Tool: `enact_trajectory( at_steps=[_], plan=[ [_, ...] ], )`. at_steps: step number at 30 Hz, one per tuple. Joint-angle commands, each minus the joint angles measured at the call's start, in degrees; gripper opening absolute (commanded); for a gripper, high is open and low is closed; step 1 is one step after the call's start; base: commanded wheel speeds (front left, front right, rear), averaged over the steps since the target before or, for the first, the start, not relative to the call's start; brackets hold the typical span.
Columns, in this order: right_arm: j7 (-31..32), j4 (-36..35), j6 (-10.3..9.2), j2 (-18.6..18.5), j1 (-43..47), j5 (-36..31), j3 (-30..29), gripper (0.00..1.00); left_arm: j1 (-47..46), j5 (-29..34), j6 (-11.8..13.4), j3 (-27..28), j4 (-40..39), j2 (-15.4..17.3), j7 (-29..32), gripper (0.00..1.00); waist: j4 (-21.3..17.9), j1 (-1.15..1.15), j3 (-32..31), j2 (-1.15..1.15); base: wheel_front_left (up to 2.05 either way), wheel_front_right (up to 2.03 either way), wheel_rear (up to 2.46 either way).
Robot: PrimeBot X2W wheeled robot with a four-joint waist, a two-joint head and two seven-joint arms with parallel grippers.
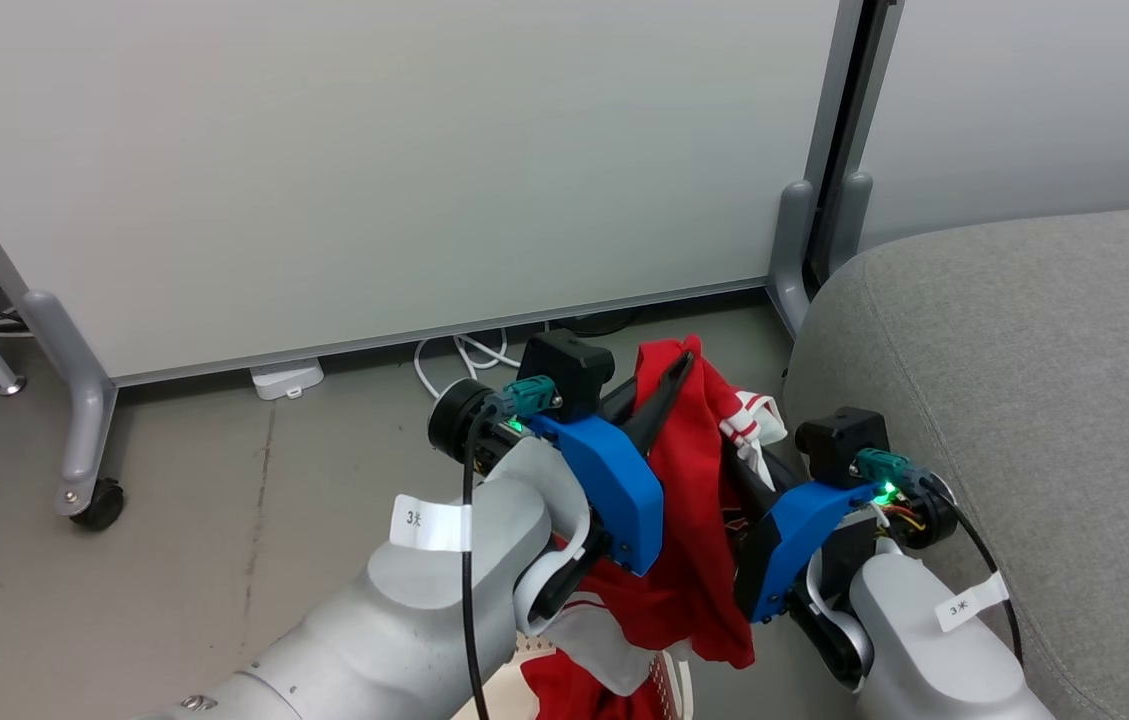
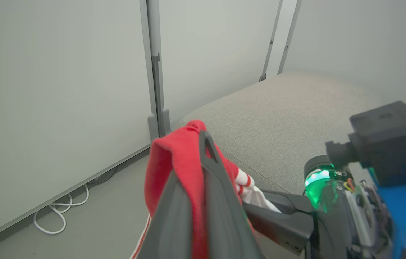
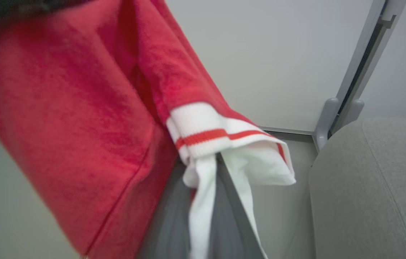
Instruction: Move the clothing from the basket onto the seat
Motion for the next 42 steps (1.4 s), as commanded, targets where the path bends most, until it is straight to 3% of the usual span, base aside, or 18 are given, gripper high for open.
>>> enact_trajectory(
  at_steps=[1, 11, 16, 27, 35, 42],
  plan=[
    [-0.53, 0.10, 0.01, -0.12, -1.15, 0.42, -0.22, 0.00, -0.75, -0.15, 0.25, -0.08, 0.10, 0.02, -0.61, 1.00, 0.00, 0.00, -0.02, 0.00, 0.00, 0.00, 0.00],
    [-1.71, -0.66, 0.01, -0.17, -1.36, 0.41, -1.21, 0.00, 3.51, 3.00, 0.52, 2.10, -0.30, 0.61, -2.39, 1.00, 0.30, 0.00, 0.07, 0.00, 0.00, 0.00, 0.00],
    [-1.91, -1.15, 0.01, -0.29, -1.24, 0.23, -1.90, 0.00, 8.75, 8.49, 1.02, 8.72, -5.01, 2.97, -2.42, 1.00, 0.27, 0.00, 0.39, 0.00, 0.00, 0.00, 0.00],
    [-2.04, -2.55, 0.01, -0.47, -0.40, 0.82, -2.05, 0.00, 25.98, 22.25, -0.79, 25.10, -15.94, 7.98, -2.45, 1.00, -0.80, 0.00, 0.89, 0.00, 0.00, 0.00, 0.00],
    [-2.06, -3.35, 0.01, -0.98, 0.50, 0.85, -2.71, 0.00, 35.32, 30.90, -2.06, 36.11, -19.91, 8.60, -2.44, 1.00, -0.93, 0.00, 1.11, 0.00, 0.00, 0.00, 0.00],
    [-1.80, -3.97, 0.01, -1.17, 0.95, 0.47, -3.48, 0.00, 39.59, 36.39, -3.36, 43.12, -21.07, 7.14, -2.44, 1.00, -0.54, 0.00, 1.23, 0.00, 0.00, 0.00, 0.00]
  ],
)
